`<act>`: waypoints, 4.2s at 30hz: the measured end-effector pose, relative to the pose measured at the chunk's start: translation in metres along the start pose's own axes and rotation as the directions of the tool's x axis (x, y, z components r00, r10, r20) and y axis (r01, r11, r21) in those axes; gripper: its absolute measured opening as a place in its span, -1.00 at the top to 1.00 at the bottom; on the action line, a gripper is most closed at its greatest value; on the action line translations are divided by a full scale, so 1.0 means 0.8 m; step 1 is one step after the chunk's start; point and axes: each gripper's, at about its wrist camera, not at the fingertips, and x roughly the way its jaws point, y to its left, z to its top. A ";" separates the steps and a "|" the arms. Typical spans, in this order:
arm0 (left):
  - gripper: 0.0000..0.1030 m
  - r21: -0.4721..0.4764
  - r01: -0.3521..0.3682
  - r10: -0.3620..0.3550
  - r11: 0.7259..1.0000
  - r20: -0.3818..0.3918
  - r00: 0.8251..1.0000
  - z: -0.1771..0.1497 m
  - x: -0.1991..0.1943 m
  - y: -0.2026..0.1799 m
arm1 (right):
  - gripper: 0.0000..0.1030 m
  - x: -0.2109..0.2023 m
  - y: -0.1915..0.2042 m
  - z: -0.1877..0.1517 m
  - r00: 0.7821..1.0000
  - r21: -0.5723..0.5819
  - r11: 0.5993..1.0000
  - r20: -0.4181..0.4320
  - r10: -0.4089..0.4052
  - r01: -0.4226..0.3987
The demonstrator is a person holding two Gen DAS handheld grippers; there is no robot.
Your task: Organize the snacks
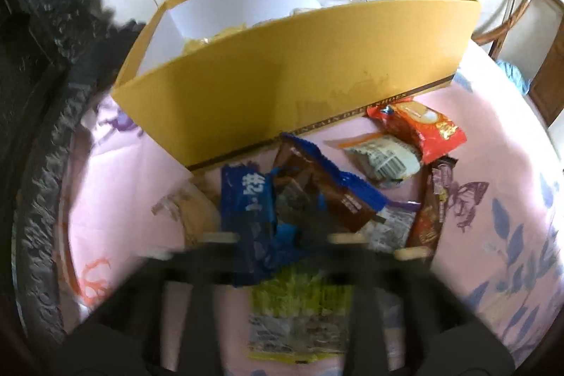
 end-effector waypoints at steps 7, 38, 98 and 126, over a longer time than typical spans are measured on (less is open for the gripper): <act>-0.88 0.425 -0.024 -0.028 0.905 0.115 0.993 0.005 0.004 -0.034 | -0.08 0.010 -0.008 -0.011 0.999 0.046 0.999 -0.045 0.013 -0.011; 0.80 0.149 -0.001 0.001 0.989 0.000 1.000 0.023 -0.031 -0.027 | -0.08 -0.011 -0.020 -0.022 0.999 0.127 0.991 -0.030 0.044 -0.040; -0.90 -0.663 -0.213 0.002 0.717 -0.304 0.953 0.005 0.035 0.044 | -0.08 0.027 -0.036 -0.007 0.981 0.028 0.994 -0.156 0.111 -0.108; -0.79 -0.723 -0.073 -0.114 0.687 -0.207 0.972 -0.029 0.025 0.075 | -0.08 0.040 -0.026 0.008 0.970 -0.001 0.991 -0.204 0.133 -0.137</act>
